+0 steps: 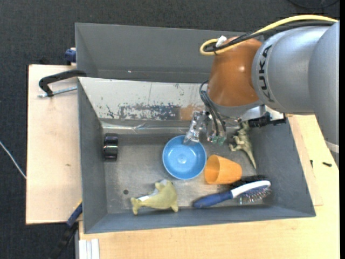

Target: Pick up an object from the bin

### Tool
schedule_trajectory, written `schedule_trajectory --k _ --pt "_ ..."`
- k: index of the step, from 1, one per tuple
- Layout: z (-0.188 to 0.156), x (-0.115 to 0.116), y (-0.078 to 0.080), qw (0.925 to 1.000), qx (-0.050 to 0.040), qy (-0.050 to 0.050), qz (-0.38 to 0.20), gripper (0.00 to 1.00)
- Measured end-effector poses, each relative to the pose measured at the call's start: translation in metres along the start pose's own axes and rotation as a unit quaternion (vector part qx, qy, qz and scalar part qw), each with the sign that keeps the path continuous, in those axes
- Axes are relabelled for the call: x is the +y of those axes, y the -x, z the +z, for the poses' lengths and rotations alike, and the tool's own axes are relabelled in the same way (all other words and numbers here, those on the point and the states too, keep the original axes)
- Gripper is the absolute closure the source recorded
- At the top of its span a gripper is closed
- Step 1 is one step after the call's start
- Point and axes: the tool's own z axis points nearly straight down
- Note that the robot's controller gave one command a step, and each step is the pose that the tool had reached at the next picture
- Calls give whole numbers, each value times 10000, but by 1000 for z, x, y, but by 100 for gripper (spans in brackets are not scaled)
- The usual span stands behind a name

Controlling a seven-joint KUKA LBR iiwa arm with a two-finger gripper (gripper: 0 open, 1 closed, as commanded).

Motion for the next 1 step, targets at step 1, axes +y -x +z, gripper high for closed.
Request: schedule_trajectory --k 1 --pt "-44 2 2 10000 -23 6 -8 100"
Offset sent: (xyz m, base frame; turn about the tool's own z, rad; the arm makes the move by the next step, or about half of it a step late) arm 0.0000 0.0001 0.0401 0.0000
